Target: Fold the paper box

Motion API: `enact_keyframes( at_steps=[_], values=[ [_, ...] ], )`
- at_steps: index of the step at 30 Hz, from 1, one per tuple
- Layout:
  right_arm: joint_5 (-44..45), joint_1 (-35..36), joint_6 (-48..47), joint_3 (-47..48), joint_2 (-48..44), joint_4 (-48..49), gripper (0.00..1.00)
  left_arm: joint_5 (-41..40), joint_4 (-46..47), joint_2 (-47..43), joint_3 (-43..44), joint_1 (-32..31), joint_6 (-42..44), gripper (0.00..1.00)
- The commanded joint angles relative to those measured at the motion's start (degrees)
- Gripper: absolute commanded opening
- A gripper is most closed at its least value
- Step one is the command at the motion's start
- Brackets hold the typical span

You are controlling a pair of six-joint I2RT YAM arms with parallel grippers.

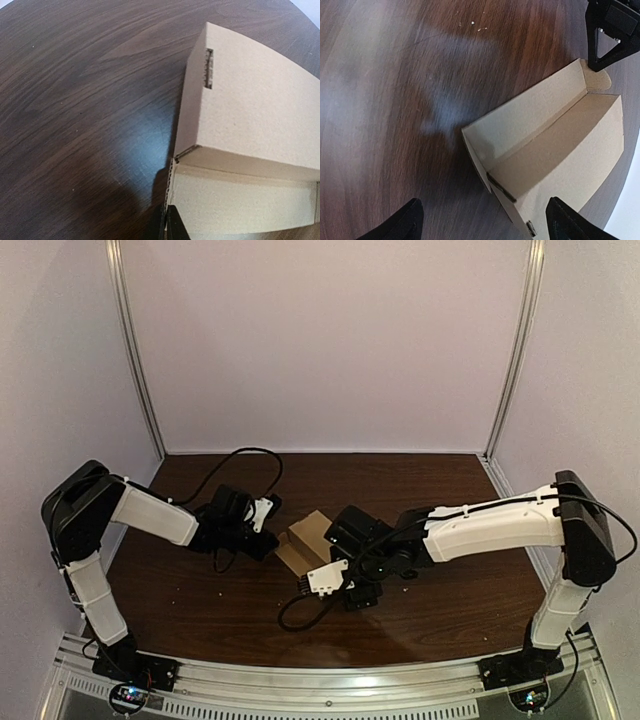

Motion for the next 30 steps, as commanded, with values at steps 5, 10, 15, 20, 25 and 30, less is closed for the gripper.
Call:
enact_keyframes(
  at_steps=[5,10,15,20,25,30],
  values=[
    [7.8,1.84,2.09,-2.55,2.22,8.58,0.83,0.75,2.95,0.89,-1.16,0.44,0.24,0.1],
    [9.23,1.98,1.9,-3.02,2.87,9.7,0.79,0.44,3.54,1.99,-0.62,0.49,0.34,0.11],
    [10.66,2.05,-0.6,-4.09,2.72,9.52,0.76,0.46,4.23,3.01,0.31,0.39,0.24,0.13],
    [11.52,1.9,-1.64,-4.58,2.87,9.83,0.71,1.27,4.5,3.98,1.81,0.42,0.35,0.09],
    [11.93,1.73,-0.62,-3.27,4.61,9.38,0.59,2.27,4.51,4.21,2.4,0.46,0.33,0.06],
    [11.81,1.16,0.57,-2.52,5.5,9.1,0.5,2.8,4.29,3.8,2.16,0.41,0.4,0.03]
  ],
)
